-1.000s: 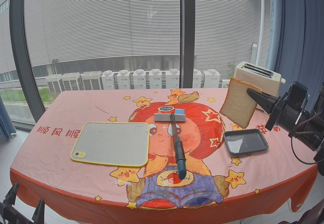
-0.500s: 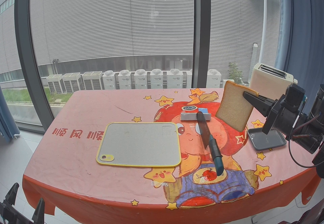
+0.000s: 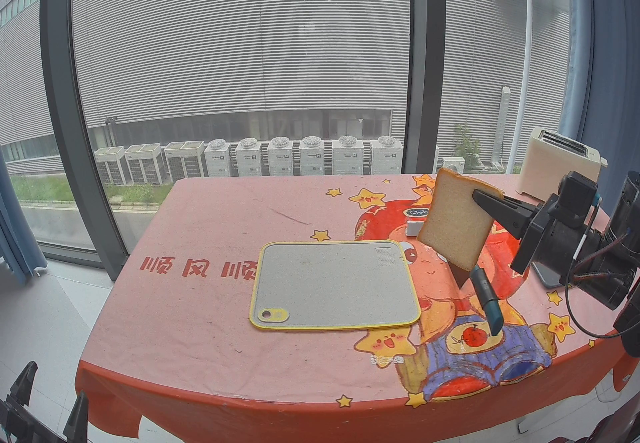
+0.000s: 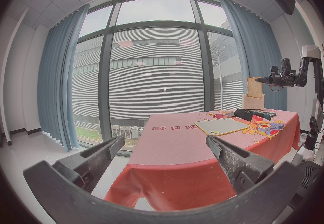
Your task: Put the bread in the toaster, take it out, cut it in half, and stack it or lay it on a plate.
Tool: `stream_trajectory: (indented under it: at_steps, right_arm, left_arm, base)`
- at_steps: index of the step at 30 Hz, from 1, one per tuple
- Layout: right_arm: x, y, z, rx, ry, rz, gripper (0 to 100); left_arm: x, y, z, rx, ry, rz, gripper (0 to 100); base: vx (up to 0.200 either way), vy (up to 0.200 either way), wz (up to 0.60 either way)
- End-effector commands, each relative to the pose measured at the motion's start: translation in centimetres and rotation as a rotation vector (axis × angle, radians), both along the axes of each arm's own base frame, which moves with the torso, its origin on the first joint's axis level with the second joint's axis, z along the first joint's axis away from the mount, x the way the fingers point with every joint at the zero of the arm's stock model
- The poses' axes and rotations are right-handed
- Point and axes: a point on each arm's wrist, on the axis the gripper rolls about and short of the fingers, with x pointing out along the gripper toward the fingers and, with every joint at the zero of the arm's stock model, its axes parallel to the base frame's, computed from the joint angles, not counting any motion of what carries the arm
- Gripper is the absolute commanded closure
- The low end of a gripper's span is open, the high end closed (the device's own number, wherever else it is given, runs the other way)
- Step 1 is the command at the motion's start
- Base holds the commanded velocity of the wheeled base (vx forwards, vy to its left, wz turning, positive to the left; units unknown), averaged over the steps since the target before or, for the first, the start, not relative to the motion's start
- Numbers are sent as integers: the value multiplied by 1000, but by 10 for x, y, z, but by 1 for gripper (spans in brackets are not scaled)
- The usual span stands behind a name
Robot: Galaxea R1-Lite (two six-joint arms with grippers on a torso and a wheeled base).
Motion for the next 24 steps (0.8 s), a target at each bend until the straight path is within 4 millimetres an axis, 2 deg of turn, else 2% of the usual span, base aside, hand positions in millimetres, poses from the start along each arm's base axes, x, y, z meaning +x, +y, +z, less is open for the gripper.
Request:
stream_trajectory:
  at_steps: [1,13,24]
  right_arm:
    - [1,3,-3,-2,16,11,100]
    - [1,20,-14,48,113,27,100]
    - [1,45,-23,274,363,103,100]
  left_arm:
    - [1,0,-4,5,7,-1,0]
    - [1,0,-4,5,7,-1,0]
    - [1,0,-4,5,9,-1,0]
  base:
    - [0,0,0]
    - [0,0,0]
    - [0,0,0]
